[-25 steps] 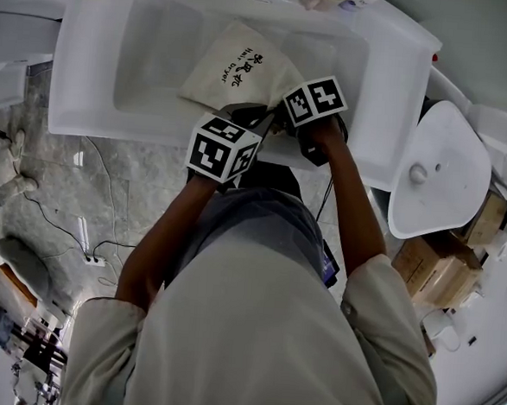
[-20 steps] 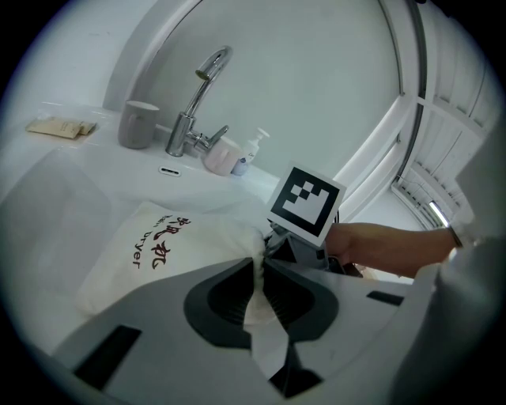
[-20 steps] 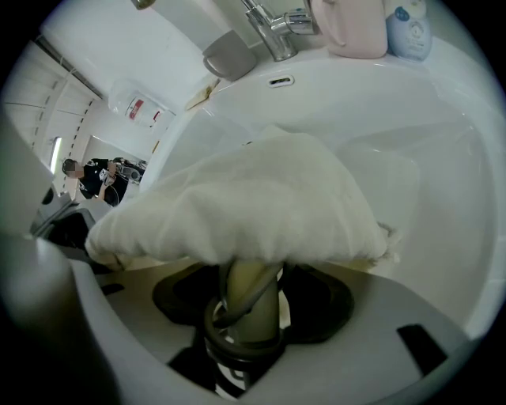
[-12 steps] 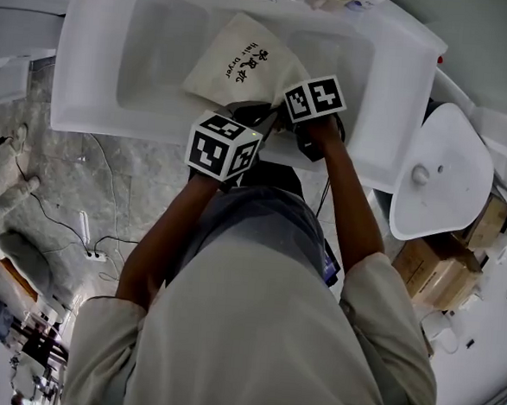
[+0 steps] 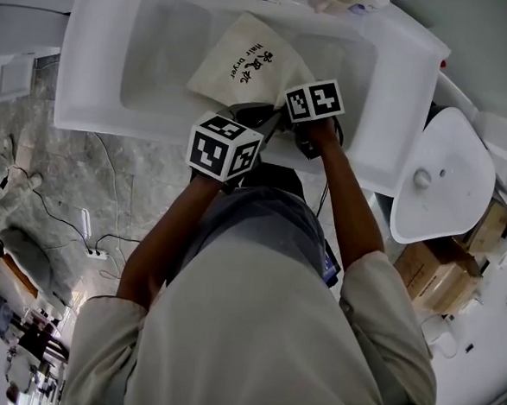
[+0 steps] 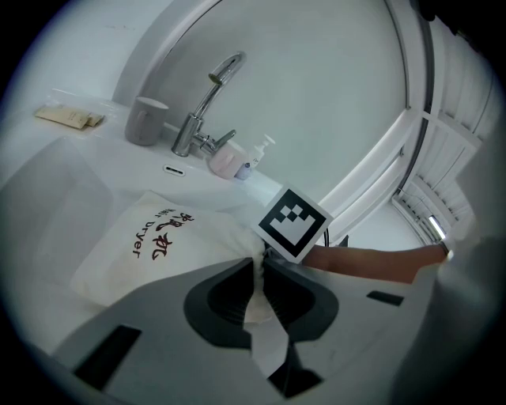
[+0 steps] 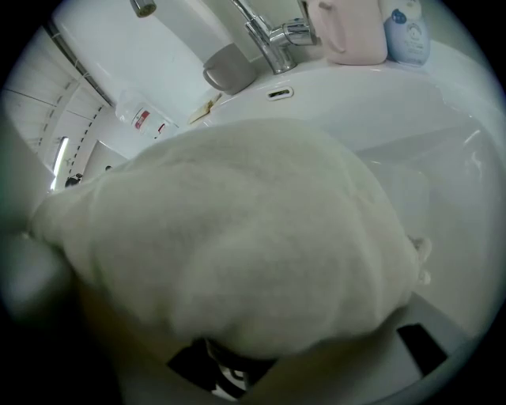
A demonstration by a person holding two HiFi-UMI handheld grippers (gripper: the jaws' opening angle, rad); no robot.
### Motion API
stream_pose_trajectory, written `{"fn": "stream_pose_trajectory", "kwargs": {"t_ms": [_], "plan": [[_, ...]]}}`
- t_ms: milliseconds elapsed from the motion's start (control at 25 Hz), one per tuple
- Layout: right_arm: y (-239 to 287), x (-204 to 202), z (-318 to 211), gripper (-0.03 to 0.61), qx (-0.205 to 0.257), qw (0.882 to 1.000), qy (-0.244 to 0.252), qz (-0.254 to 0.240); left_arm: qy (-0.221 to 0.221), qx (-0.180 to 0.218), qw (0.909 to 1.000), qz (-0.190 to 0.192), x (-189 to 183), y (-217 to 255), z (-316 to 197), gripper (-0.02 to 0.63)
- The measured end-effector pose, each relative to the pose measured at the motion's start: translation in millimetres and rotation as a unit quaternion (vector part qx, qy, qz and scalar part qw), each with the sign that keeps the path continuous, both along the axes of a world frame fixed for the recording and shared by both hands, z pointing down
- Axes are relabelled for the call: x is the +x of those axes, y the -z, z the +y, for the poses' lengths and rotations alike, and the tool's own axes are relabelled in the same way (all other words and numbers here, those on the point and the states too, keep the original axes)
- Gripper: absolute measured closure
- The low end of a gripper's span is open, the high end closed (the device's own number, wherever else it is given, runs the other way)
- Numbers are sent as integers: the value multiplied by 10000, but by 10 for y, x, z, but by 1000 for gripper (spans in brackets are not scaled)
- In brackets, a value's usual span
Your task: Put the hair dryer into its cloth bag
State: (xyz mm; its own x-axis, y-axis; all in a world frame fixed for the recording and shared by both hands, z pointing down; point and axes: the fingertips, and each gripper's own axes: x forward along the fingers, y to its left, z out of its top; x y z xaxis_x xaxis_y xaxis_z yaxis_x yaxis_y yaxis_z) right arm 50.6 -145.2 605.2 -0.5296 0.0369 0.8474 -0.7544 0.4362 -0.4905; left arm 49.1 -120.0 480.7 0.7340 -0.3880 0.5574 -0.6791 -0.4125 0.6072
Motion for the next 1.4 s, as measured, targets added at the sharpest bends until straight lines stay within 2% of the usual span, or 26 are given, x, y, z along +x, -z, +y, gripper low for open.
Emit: {"fn": "stream_pose_trajectory", "kwargs": {"t_ms": [360,800,1160,1400], "plan": [[-67,-87,-47,333,235,9994,186,-196,177,-266,9993,197,12,-64,17,569],[-281,-127,-13,333,321,9979,531,176,491,-556,9971,188,-89,-232,62,569],[-457,-70,36,333,415,9933,881,615,566,-686,9960,127,-126,-337,112,569],[-471,-82,68,333,298,9938,901,580,582,-687,9957,205,-137,-333,123,569]]}}
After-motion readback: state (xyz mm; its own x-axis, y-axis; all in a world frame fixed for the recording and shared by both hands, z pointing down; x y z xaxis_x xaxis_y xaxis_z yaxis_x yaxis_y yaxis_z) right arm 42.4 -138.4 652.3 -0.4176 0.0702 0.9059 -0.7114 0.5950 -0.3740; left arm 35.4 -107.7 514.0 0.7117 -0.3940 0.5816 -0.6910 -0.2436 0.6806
